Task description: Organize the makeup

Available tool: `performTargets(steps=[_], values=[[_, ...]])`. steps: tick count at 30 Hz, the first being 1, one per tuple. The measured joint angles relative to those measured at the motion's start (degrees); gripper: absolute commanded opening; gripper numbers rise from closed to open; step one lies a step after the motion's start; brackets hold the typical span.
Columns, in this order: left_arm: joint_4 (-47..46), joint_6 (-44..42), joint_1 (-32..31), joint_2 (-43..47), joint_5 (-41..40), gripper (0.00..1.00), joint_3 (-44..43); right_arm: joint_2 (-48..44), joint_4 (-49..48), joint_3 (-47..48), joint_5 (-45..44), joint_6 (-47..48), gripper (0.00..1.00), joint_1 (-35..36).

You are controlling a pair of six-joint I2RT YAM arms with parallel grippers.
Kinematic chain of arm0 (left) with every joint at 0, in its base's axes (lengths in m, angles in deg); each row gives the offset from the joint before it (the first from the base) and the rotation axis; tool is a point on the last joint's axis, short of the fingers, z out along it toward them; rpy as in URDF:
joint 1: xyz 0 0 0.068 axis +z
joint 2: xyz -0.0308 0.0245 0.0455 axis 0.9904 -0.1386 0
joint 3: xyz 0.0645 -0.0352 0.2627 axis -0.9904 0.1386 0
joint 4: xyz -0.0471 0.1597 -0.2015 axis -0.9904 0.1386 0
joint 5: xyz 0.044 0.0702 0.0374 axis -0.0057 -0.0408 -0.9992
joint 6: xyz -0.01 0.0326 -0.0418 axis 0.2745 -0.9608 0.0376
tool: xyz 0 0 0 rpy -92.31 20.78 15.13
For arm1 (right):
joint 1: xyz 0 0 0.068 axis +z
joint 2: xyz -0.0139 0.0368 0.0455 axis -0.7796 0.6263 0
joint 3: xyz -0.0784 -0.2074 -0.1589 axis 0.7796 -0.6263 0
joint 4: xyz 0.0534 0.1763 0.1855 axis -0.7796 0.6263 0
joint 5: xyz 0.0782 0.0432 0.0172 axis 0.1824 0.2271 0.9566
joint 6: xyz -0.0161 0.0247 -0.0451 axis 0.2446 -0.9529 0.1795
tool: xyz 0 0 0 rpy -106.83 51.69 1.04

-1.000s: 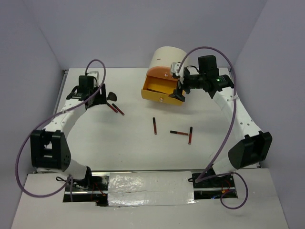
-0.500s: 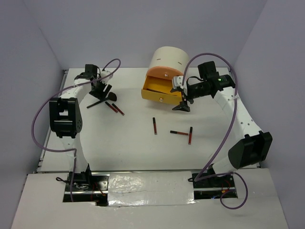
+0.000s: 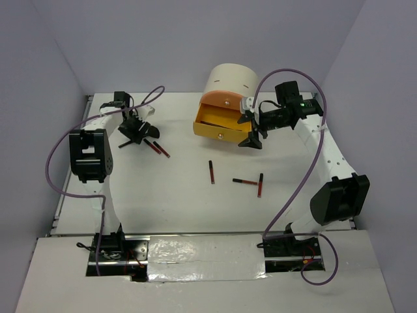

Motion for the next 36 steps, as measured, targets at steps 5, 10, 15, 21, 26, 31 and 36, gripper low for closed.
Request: performTargets(steps=[5,10,15,21,26,31,36], values=[[-0.11,-0.17,0.13,-1.33,-0.02,0.6,0.04,0.42,0.0,0.04,0.42,-0.24,0.91,-0.57],[-0.59,0.17,0.9,-1.86,0.61,0.52,-0.22,0.39,-0.11,0.04,0.85,-0.83,0.9,-0.59],[-1.9,0.85,2.03,-2.05,0.9,0.33,-0.2,-0.28,-0.57,-0.61,0.94,-1.36,0.9,-0.66],[-4.57,3.45,2.86,-2.1,-0.59,0.18,0.37,-2.38,-1.09,-2.12,1.09,-1.51,0.9,-0.85],[-7.26,7.1,4.35,-1.42,-3.98,0.0,1.27,-4.48,-1.73,-5.18,1.2,-1.75,0.89,-0.96],[-9.86,10.34,5.22,5.62,-4.57,0.0,7.63,-7.58,-3.41,-8.52,0.81,-3.48,0.87,-1.25],[-14.82,10.91,-0.74,22.43,-2.58,0.0,16.37,-10.91,-5.05,-10.25,0.5,-5.01,0.7,-1.75]])
